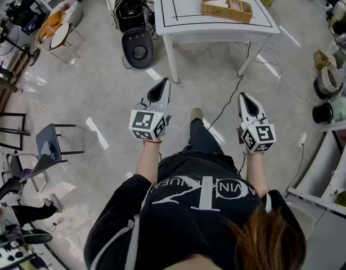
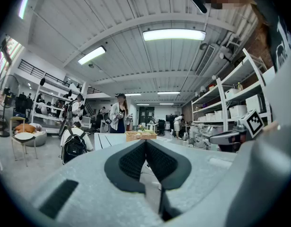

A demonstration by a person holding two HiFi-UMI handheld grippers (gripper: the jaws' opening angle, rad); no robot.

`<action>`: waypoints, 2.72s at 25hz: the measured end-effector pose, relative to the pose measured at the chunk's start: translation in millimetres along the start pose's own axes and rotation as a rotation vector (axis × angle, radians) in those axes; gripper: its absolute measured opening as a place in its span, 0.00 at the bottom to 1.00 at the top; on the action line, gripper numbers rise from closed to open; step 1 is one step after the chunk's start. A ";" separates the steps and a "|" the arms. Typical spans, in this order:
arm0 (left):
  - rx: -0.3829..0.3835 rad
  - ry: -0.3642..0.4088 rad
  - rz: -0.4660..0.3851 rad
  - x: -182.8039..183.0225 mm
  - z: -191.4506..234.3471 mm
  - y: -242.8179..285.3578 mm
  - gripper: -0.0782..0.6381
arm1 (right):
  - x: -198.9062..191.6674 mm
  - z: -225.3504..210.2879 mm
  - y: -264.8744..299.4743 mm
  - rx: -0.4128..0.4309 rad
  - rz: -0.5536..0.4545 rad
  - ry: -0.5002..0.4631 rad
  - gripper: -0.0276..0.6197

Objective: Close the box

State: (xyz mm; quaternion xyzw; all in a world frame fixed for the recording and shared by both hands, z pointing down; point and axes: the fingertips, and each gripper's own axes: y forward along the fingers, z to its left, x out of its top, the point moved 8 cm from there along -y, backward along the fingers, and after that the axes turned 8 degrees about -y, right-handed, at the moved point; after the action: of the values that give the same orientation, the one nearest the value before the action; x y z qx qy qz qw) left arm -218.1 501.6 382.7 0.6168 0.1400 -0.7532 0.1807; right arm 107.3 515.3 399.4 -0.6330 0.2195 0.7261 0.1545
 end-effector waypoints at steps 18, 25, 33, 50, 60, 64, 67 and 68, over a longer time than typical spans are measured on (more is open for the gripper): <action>0.025 -0.023 0.047 4.7 60.1 76.8 0.12 | -0.2 -43.8 98.8 -0.006 0.024 0.043 0.04; 0.001 -0.034 0.049 18.0 80.8 145.9 0.12 | 7.9 -87.5 147.3 -0.045 0.025 0.074 0.04; -0.024 -0.045 0.087 22.3 97.4 234.7 0.12 | 3.5 -147.6 202.7 -0.056 0.052 0.142 0.15; -0.072 -0.046 0.090 30.3 112.6 402.2 0.12 | 3.4 -262.3 306.3 -0.038 0.064 0.139 0.21; -0.050 -0.058 0.136 27.5 125.2 425.9 0.12 | -2.2 -278.7 333.7 -0.007 0.088 0.170 0.21; -0.052 -0.054 0.158 23.5 133.2 437.0 0.12 | -7.6 -282.0 350.6 0.006 0.096 0.185 0.21; -0.046 -0.067 0.168 17.7 147.0 451.4 0.12 | -9.3 -284.9 365.5 0.016 0.100 0.182 0.21; -0.044 -0.073 0.161 18.8 151.3 458.3 0.12 | -8.8 -287.5 370.9 0.018 0.103 0.179 0.22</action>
State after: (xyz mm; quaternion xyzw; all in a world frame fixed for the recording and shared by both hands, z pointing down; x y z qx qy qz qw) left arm -150.4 23.7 400.1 0.5941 0.0998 -0.7549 0.2592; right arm 167.1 50.4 424.4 -0.6819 0.2710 0.6716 0.1024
